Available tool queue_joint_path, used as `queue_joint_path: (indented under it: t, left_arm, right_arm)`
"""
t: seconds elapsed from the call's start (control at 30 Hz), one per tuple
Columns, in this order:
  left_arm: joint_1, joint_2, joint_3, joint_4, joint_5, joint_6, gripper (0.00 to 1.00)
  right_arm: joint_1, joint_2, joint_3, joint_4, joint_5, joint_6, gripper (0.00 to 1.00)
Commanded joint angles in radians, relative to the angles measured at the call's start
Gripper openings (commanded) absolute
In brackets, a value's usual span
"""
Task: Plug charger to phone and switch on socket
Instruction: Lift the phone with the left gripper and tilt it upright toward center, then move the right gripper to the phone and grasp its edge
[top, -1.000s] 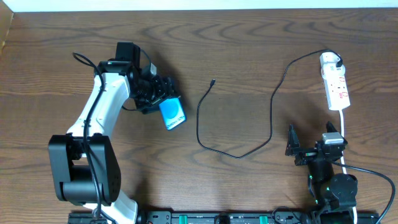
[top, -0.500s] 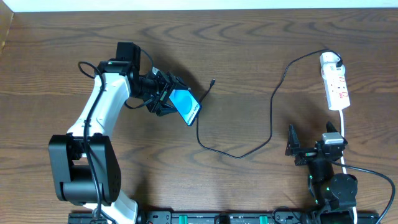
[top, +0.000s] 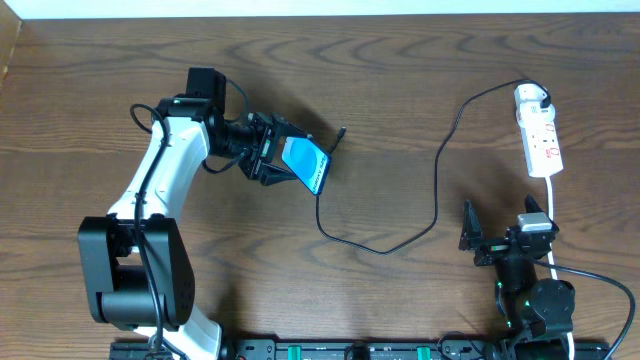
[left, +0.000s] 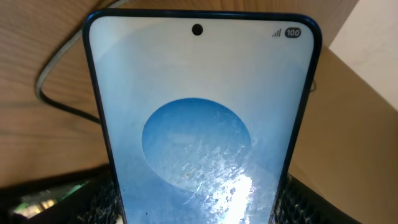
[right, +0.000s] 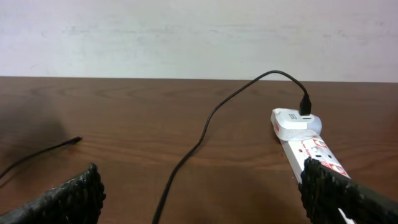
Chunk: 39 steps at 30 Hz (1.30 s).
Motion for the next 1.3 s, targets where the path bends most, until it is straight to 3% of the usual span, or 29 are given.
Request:
queue_joint_path:
  t: [0.0, 0.17, 0.5, 0.77, 1.0, 1.27]
  left_arm:
    - [-0.003, -0.006, 0.009, 0.003, 0.124, -0.085, 0.57]
    - [-0.003, -0.006, 0.009, 0.003, 0.262, -0.130, 0.57]
    - [-0.003, -0.006, 0.009, 0.007, 0.265, -0.170, 0.57]
    - [-0.003, -0.006, 0.009, 0.008, 0.264, -0.170, 0.57]
    - [-0.003, -0.006, 0.009, 0.015, 0.244, -0.170, 0.57]
    - [-0.003, -0.006, 0.009, 0.050, 0.174, -0.179, 0.57]
  right_arm:
    - [0.001, -0.005, -0.003, -0.002, 0.005, -0.025, 0.99]
    - [0.001, -0.005, -0.003, -0.001, 0.005, -0.025, 0.99]
    - [0.001, -0.005, -0.003, -0.001, -0.004, 0.044, 0.99]
    - [0.001, 0.048, 0.014, 0.001, -0.129, 0.129, 0.99]
    - [-0.019, 0.349, 0.220, -0.013, -0.201, 0.147, 0.99]
    - [-0.124, 0.793, 0.585, -0.195, -0.476, 0.147, 0.99]
